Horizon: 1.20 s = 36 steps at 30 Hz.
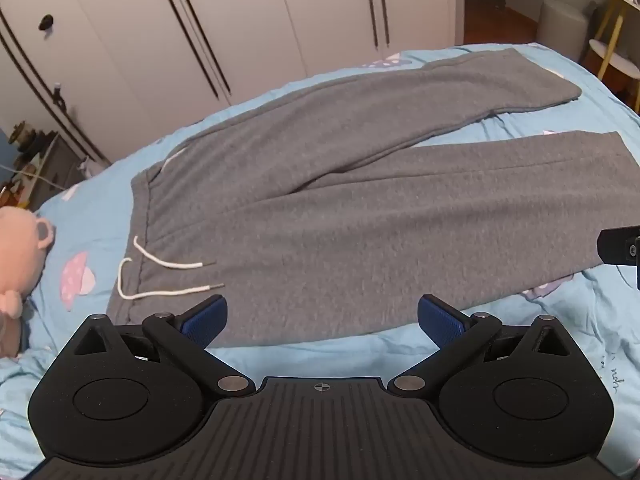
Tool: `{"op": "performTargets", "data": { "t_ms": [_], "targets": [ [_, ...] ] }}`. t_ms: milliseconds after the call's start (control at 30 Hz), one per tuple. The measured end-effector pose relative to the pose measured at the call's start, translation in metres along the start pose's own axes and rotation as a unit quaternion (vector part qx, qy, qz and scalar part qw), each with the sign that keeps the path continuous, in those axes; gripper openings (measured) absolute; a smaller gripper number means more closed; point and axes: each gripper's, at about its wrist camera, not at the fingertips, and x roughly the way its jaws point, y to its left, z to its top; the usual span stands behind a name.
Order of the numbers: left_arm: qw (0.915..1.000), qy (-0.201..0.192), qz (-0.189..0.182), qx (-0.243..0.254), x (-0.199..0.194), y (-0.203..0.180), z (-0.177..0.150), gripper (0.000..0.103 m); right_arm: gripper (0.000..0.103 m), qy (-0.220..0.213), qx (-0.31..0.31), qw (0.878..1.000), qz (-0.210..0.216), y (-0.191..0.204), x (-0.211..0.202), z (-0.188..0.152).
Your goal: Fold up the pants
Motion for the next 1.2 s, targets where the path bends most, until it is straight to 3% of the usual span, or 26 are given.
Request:
{"op": "performTargets", "data": {
  "t_ms": [1200],
  "targets": [
    [1.0, 0.005, -0.008, 0.0, 0.0068, -0.001, 0.0, 0.103, 0.1, 0.006, 0.012, 1.0, 0.001, -0.004, 0.0087, 0.0015]
  ]
}}
